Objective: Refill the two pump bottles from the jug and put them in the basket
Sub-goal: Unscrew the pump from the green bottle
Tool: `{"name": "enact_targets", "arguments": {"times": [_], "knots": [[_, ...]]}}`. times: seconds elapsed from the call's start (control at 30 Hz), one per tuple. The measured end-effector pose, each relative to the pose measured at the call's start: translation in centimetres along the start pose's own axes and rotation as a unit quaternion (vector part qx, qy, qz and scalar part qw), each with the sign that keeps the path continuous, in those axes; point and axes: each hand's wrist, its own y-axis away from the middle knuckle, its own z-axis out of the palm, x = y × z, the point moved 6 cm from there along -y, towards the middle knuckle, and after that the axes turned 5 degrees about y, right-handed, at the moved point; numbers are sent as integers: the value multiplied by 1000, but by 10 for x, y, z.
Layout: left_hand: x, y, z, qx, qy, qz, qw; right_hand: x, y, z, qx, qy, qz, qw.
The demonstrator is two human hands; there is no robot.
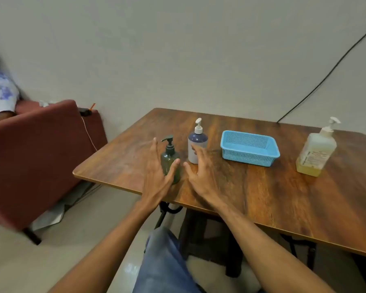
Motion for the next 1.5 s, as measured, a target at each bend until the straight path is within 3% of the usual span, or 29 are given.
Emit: {"name": "enact_targets", "arguments": {"times": [0.17,0.37,0.63,0.93,1.2,1.37,1.5], "knots": [[-21,-5,12,-34,20,-31,999,15,-2,26,-118,6,46,992],[-24,-16,16,-38,10,-2,999,22,-6,40,-184,-42,55,981],[2,-23,56,-70,70,26,995,43,-9,0,-126,-84,78,985],[58,-13,141,-176,140,44,973,93,12,-99,-59,-109,126,984],[83,-9,203,-267,221,-23,938,137,28,-150,-38,-114,174,977],[86,-18,215,-278,251,-13,927,142,28,-155,-30,-106,170,979],[77,-28,217,-258,299,-54,917,140,30,-153,-17,-102,169,980]]}}
